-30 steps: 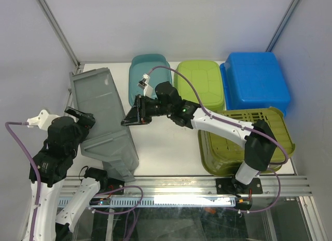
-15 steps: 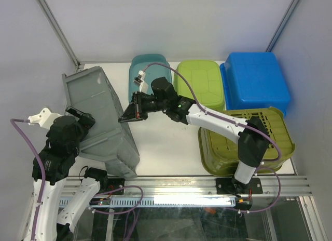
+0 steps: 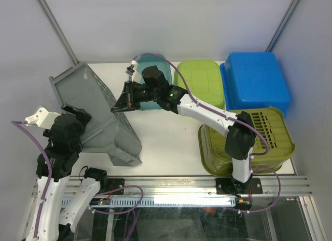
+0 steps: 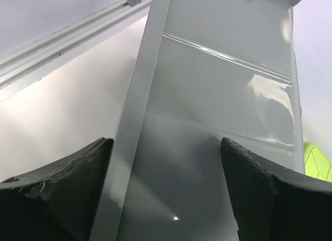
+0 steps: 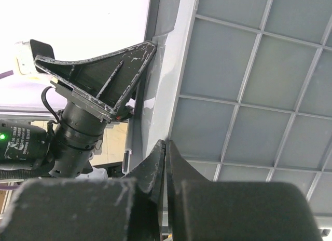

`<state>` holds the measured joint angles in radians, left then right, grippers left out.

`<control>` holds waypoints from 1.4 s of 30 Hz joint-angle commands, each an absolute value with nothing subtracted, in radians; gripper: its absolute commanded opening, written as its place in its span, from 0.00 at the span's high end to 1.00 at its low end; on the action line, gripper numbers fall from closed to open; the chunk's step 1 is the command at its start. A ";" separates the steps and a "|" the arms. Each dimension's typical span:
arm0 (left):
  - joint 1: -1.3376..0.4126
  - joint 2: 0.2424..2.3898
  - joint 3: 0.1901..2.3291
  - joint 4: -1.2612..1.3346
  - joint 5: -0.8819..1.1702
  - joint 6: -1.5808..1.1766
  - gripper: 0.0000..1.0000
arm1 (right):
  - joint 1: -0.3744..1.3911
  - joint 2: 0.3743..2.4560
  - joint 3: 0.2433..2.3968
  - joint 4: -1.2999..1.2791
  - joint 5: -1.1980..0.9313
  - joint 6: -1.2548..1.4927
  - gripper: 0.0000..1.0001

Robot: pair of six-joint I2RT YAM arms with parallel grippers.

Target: Turn the large container upside down

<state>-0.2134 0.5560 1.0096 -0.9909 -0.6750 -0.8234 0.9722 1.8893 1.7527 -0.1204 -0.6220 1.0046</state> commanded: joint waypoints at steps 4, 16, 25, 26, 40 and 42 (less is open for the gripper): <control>-0.232 0.648 1.024 -0.828 -0.478 -0.780 0.18 | 1.097 1.912 1.977 0.037 -0.716 1.013 1.00; -0.232 0.613 1.023 -0.817 -0.442 -0.782 0.18 | 1.134 1.875 1.993 0.012 -0.695 0.975 1.00; -0.232 0.552 0.927 -0.883 -0.392 -0.812 0.19 | 1.165 1.868 1.996 0.028 -0.713 0.966 1.00; -0.232 0.554 0.917 -0.884 -0.382 -0.819 0.19 | 1.167 1.865 1.998 0.027 -0.715 0.962 1.00; -0.232 0.580 0.966 -0.851 -0.352 -0.816 0.19 | 1.197 1.805 1.993 -0.005 -0.700 0.895 1.00; -0.232 0.580 0.969 -0.843 -0.346 -0.814 0.19 | 1.202 1.800 1.991 -0.005 -0.695 0.888 1.00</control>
<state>-0.2005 0.5129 0.9657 -0.9337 -0.6933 -0.7822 1.0195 1.9102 1.8927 -0.2768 -0.5026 0.8501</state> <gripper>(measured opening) 0.817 0.007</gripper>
